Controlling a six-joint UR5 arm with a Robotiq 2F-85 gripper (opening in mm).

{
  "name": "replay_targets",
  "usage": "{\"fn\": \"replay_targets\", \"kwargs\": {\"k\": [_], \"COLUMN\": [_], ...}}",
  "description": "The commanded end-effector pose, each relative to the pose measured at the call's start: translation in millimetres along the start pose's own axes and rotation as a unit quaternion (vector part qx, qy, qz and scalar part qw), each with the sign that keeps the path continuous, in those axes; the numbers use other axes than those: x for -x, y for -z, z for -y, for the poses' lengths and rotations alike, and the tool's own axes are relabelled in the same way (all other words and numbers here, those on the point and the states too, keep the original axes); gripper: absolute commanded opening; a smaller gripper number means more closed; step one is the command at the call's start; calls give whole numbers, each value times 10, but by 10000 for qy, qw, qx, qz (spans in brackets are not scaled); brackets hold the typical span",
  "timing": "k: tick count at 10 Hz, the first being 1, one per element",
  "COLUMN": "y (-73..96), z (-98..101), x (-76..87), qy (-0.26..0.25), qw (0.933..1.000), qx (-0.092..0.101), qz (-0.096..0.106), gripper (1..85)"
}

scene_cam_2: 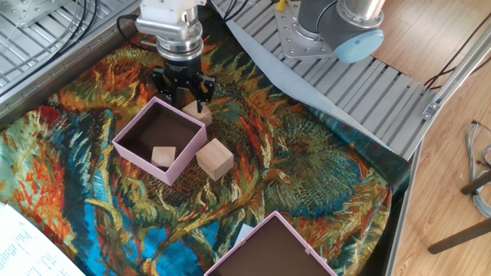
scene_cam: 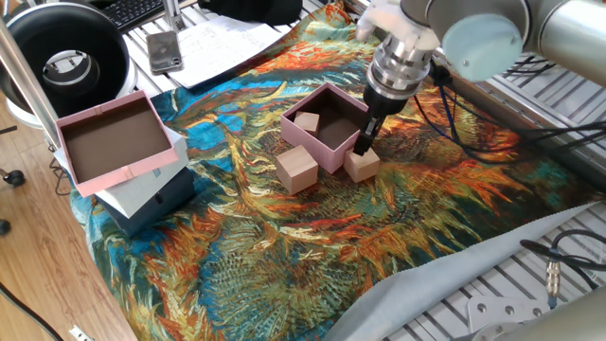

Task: Take everything out of the gift box

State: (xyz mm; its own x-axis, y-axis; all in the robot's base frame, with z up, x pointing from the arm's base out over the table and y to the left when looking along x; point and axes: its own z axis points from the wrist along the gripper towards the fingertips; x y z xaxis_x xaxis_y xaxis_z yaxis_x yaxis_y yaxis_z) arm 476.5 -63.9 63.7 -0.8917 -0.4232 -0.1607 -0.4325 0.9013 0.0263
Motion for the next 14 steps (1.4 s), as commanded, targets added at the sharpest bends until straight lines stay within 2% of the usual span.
{"fn": "replay_targets", "kwargs": {"k": [1, 2, 3, 4, 5, 7, 9, 10, 11, 12, 13, 14], "y": [196, 256, 294, 275, 234, 63, -94, -96, -99, -96, -87, -88], "z": [25, 31, 149, 172, 302, 243, 260, 265, 230, 209, 153, 192], "x": [120, 153, 156, 211, 293, 515, 583, 560, 526, 583, 700, 680], "qy": [-60, 7, 258, 365, 669, 733, 573, 272, -325, -881, -1168, -985], "qw": [10000, 10000, 9993, 9988, 9965, 9965, 9975, 9989, 9990, 9954, 9915, 9937], "qx": [46, 15, -245, -302, -511, -263, -265, -264, -181, -117, 26, -61], "qz": [-12, -53, -145, -102, -11, 310, 329, 292, 240, 356, 570, 540], "gripper": [593, 610, 617, 617, 630, 670, 663, 657, 653, 627, 627, 657]}}
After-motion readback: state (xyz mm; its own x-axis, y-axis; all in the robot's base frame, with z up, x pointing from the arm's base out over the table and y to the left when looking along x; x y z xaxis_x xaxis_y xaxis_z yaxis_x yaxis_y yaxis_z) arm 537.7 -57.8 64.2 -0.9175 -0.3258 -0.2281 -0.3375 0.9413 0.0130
